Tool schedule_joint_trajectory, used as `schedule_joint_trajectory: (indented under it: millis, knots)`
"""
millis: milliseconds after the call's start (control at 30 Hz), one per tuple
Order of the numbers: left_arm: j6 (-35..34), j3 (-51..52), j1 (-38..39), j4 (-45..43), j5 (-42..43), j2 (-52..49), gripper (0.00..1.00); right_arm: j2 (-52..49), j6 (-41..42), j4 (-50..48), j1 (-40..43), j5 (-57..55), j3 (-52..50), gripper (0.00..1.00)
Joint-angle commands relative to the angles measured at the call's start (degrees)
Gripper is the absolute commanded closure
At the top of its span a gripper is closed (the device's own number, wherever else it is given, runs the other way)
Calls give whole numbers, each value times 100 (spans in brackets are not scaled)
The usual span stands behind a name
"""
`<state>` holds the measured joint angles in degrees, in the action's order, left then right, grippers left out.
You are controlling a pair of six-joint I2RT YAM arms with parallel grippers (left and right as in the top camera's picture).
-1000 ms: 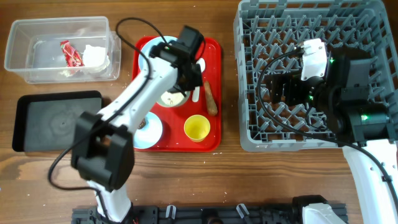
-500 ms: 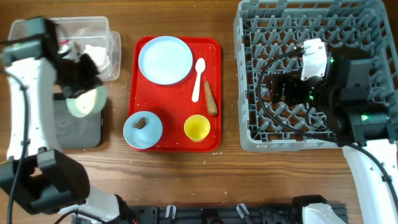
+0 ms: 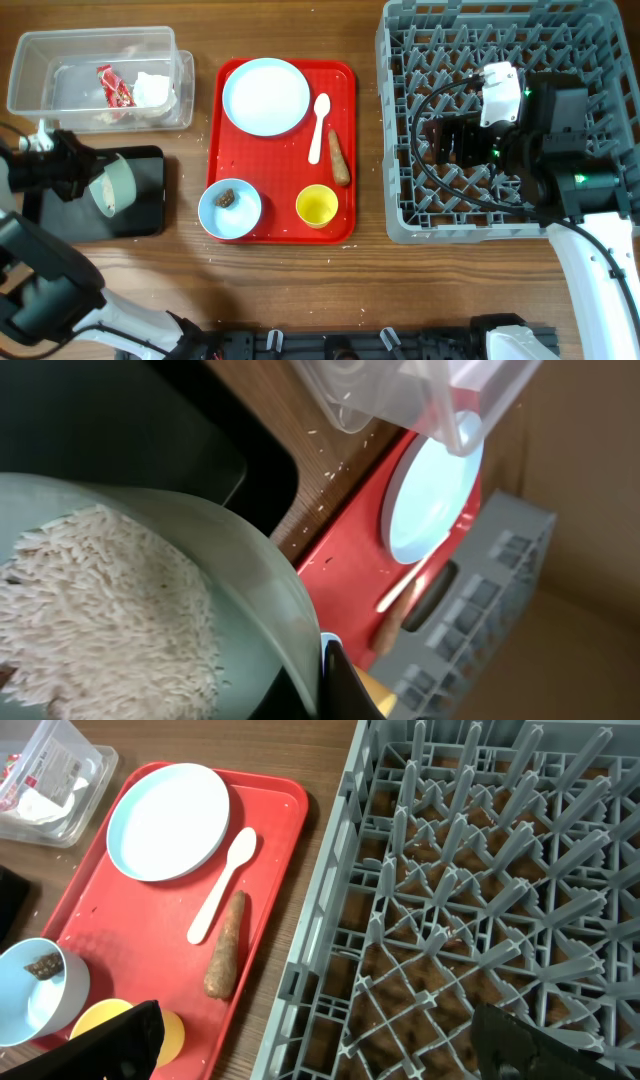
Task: Sort waste into correct bins and load items into the dishwasher rack
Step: 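Tip rice bowl over black tray to pour out rice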
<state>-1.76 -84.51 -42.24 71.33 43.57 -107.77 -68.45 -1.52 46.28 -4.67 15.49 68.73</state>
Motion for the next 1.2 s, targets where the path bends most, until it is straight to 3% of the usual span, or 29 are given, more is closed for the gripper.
schedule_joint_trajectory:
  millis: [0, 233, 467, 1000, 1100, 1167]
  knots:
    - [155, 116, -330, 74, 1283, -424, 96, -37, 66, 9, 2, 118, 107, 0]
    - [153, 116, -551, 293, 2592, -1178, 96, -37, 61, 7, 2, 140, 107, 0]
    - [155, 116, -551, 839, 4153, -1196, 96, -35, 42, -15, 2, 138, 107, 0]
    - [155, 116, -553, 1325, 4553, -1193, 96, -37, 20, -9, 2, 136, 107, 1]
    - [39, 116, -667, 575, 4513, -1204, 96, -35, 20, -11, 2, 138, 107, 0]
    - [-227, 116, -732, 745, 4586, -1202, 96, -37, 22, 7, 2, 138, 107, 0]
